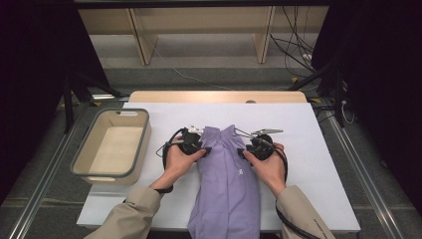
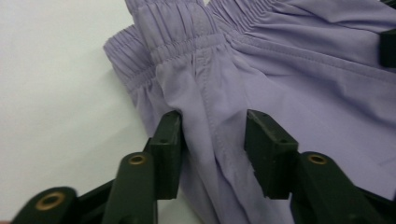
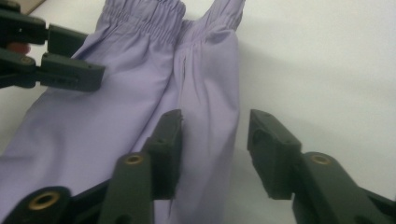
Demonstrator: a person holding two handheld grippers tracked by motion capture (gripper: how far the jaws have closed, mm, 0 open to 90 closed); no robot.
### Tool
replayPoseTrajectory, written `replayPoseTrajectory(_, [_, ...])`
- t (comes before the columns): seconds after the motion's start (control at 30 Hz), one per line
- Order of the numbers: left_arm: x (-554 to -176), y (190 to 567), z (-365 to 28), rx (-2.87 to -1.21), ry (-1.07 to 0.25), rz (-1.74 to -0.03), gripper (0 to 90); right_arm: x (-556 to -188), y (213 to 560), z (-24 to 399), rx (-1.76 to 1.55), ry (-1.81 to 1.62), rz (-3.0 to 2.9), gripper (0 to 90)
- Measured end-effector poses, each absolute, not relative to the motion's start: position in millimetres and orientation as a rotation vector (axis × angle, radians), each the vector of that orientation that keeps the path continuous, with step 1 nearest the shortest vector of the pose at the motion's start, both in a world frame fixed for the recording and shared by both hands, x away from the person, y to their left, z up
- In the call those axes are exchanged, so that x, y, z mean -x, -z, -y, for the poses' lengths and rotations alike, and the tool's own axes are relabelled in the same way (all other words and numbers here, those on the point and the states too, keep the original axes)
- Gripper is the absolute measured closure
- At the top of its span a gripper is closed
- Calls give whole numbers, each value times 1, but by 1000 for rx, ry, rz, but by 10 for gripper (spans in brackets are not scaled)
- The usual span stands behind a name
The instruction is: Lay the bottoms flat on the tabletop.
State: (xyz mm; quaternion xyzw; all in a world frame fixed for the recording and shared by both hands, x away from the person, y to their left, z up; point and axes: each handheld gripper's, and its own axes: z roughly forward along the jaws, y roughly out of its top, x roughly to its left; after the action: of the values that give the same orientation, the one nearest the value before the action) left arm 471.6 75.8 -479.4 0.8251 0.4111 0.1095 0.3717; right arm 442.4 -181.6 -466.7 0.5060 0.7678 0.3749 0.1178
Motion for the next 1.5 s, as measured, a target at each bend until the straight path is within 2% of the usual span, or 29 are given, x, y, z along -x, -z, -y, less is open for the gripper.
replayPoseTrajectory(0.13, [-471, 478, -76, -2116, -281, -1038, 720, -442, 470, 178, -1473, -1091, -2245, 789])
replayPoseTrajectory(0.27, [-470, 473, -80, -2093, -248, -1033, 856, -440, 468, 181, -1472, -1093, -2229, 888])
replayPoseTrajectory(0.53, [-467, 460, -90, -2059, -200, -1028, 878, -440, 467, 187, -1477, -1089, -2201, 899])
replayPoseTrajectory(0.9, [-465, 440, -118, -2060, -209, -1028, 877, -440, 461, 206, -1504, -1080, -2171, 900])
replayPoseTrajectory(1.2, [-470, 437, -139, -2073, -216, -1066, 876, -439, 457, 229, -1535, -1068, -2144, 900])
replayPoseTrajectory(1.5, [-481, 440, -140, -2096, -253, -1091, 872, -439, 449, 250, -1552, -1058, -2114, 900])
